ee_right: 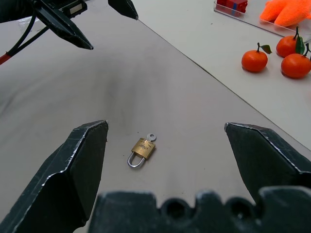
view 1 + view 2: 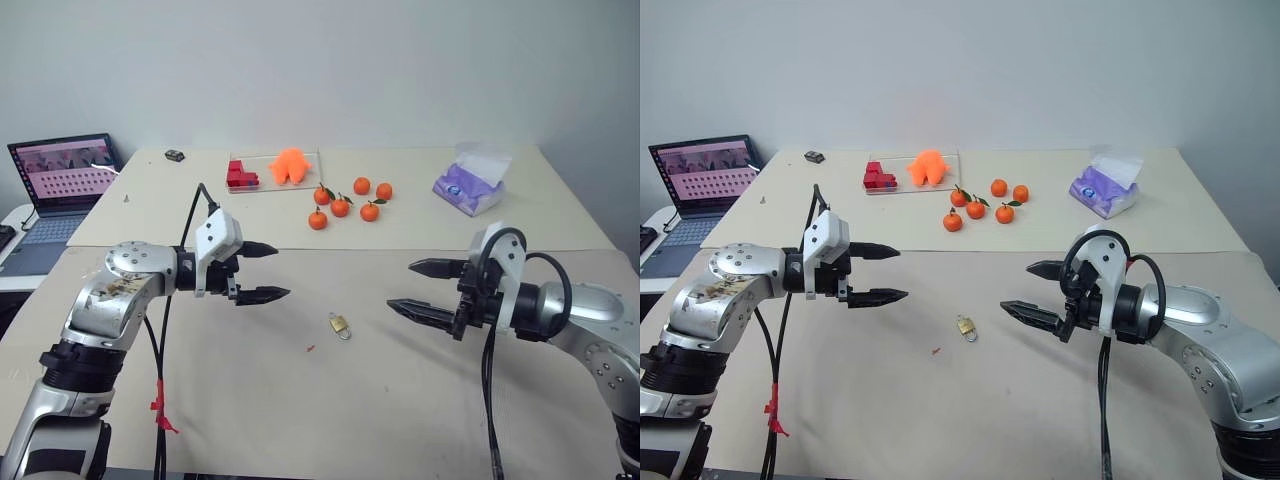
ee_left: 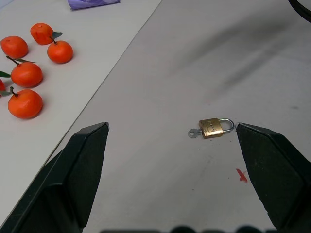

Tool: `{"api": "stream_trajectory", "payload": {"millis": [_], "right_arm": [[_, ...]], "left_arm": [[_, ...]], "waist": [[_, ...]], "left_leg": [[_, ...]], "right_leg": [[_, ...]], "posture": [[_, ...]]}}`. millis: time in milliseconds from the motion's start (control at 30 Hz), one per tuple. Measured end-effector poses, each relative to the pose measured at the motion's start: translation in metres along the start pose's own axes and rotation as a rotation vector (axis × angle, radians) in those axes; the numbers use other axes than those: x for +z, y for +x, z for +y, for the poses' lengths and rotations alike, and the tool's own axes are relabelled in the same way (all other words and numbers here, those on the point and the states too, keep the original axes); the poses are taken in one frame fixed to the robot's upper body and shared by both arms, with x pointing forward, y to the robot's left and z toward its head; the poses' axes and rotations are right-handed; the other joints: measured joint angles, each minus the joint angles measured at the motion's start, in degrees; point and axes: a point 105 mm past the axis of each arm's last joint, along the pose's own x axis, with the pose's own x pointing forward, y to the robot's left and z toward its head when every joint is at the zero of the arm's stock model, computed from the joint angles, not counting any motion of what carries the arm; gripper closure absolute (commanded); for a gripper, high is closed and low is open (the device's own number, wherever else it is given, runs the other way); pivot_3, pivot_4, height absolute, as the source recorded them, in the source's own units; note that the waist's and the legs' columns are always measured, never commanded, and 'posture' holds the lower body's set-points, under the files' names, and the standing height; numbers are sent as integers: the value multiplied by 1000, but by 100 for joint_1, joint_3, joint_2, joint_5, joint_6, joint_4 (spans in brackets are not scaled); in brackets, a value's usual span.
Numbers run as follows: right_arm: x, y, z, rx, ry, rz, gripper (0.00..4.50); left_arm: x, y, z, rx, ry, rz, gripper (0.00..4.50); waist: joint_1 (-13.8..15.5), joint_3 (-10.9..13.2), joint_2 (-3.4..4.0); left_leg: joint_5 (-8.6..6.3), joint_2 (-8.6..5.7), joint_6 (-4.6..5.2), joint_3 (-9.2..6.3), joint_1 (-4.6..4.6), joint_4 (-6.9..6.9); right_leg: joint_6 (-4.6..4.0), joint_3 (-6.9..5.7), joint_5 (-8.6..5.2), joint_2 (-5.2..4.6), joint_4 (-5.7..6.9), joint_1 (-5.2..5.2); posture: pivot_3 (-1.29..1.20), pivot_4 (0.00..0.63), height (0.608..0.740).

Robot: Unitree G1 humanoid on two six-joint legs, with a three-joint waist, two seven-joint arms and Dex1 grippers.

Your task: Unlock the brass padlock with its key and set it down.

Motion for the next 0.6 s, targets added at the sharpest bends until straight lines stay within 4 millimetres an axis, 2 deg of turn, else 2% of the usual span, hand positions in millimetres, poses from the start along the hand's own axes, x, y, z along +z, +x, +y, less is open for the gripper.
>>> {"api": "stream_trajectory", "payload": {"millis": [100,300,367,467,600], "right_arm": [[-3,6,-1,-27,7,6,0],[-25,55,9,-116,88,44,0],[-33,64,11,-150,114,79,0],[-53,83,9,-251,188,139,0],[-64,97,14,-301,216,170,0]], "left_arm": [[0,0,-1,-12,-12,-5,48],[14,-7,12,-11,31,-24,48],[14,-9,13,-22,39,-18,48],[16,-10,14,-47,64,-9,48],[19,-11,18,-57,82,8,48]], "waist": [[-19,6,-18],[-14,7,-9],[-3,6,-8],[-2,5,-14],[5,6,-17]], "left_leg": [[0,3,0,2,-5,-1],[1,4,-2,2,-4,3],[3,3,-5,4,-23,9],[6,15,-10,-8,-105,72],[-1,-6,-1,-5,-123,91]], "right_leg": [[0,0,0,1,0,2],[-2,1,-1,8,29,-40],[-3,2,0,5,43,-66],[-41,-10,21,17,63,-124],[-43,-12,23,-8,91,-138]], "posture": [[0,150,673],[0,150,673],[0,150,673],[0,150,673],[0,150,673]]}}
